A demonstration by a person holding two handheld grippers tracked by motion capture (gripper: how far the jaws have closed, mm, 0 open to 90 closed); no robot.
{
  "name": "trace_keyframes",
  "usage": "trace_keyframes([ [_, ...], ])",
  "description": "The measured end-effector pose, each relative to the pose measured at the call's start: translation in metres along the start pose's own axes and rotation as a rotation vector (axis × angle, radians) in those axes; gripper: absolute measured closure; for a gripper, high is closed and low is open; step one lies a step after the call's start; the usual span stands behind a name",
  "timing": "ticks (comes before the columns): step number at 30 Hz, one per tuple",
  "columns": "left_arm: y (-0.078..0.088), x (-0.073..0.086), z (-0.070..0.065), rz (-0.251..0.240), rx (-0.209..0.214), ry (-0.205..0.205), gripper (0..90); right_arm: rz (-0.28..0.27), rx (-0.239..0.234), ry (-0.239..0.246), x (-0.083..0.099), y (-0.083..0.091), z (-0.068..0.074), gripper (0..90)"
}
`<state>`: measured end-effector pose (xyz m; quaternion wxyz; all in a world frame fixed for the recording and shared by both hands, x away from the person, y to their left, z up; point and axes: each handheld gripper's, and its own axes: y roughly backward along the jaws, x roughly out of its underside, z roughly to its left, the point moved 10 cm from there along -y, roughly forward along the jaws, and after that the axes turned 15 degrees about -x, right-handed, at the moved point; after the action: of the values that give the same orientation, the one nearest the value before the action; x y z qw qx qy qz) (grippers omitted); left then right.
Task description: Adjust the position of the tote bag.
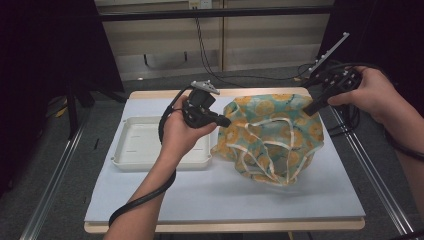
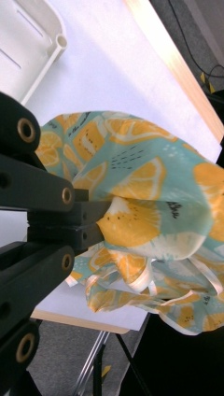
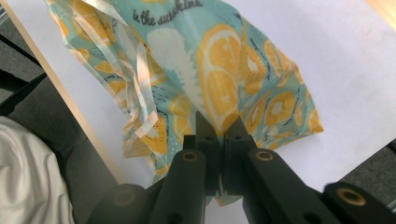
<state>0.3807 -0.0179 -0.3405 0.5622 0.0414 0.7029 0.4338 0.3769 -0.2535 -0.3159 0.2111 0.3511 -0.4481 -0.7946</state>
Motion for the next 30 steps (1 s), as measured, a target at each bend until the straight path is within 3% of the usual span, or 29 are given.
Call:
trace_keyframes([
  [6, 0.008, -0.003, 0.009, 0.006, -0.033, -0.002, 90.0, -0.058, 0.006, 0.009, -0.011, 0.01, -0.004, 86.9],
  [10, 0.013, -0.01, 0.017, -0.02, -0.04, 0.035, 90.0, -0.094, -0.002, 0.012, -0.018, 0.016, -0.003, 87.7],
  [14, 0.014, -0.015, 0.02, -0.025, -0.047, 0.032, 90.0, -0.096, -0.006, 0.003, -0.019, 0.02, -0.003, 89.1],
  [22, 0.022, -0.025, 0.034, -0.048, -0.054, 0.08, 90.0, -0.134, -0.012, -0.015, -0.031, 0.024, -0.01, 90.0],
  [27, 0.019, -0.026, 0.045, -0.027, -0.101, 0.097, 90.0, -0.156, -0.002, -0.029, -0.042, 0.02, -0.016, 89.8],
  [30, 0.012, -0.025, 0.05, -0.014, -0.098, 0.11, 90.0, -0.149, 0.007, -0.058, -0.044, 0.007, -0.025, 89.0],
])
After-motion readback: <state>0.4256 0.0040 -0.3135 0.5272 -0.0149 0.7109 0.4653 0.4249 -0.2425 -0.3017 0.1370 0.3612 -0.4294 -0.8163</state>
